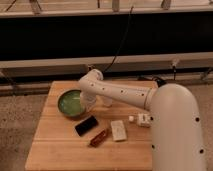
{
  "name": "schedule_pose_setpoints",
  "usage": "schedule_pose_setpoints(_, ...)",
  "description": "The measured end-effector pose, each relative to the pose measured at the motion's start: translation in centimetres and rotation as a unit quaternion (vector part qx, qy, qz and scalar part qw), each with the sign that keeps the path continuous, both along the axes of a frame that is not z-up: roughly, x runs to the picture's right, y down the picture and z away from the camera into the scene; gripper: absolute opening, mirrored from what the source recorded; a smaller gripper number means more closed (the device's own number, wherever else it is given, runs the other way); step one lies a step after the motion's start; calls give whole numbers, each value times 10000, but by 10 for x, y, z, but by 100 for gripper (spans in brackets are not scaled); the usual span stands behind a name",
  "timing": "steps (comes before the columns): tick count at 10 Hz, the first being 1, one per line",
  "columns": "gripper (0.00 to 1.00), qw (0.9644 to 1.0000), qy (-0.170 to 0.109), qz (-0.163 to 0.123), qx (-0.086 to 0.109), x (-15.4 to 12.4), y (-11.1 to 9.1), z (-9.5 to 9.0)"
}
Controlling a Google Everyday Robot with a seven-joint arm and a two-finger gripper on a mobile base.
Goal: Drag the ceramic bowl in a circle
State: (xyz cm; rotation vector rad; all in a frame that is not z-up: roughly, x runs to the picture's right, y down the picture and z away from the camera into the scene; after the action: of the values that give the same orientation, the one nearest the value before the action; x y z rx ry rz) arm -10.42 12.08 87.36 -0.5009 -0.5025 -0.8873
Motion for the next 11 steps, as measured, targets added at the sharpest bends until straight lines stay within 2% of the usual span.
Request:
schedule_pose_setpoints(5,0,9999,-11,34,-119,38,-1,2)
schedule_pose_setpoints(11,0,9996,-141,-177,-182,30,-11,10)
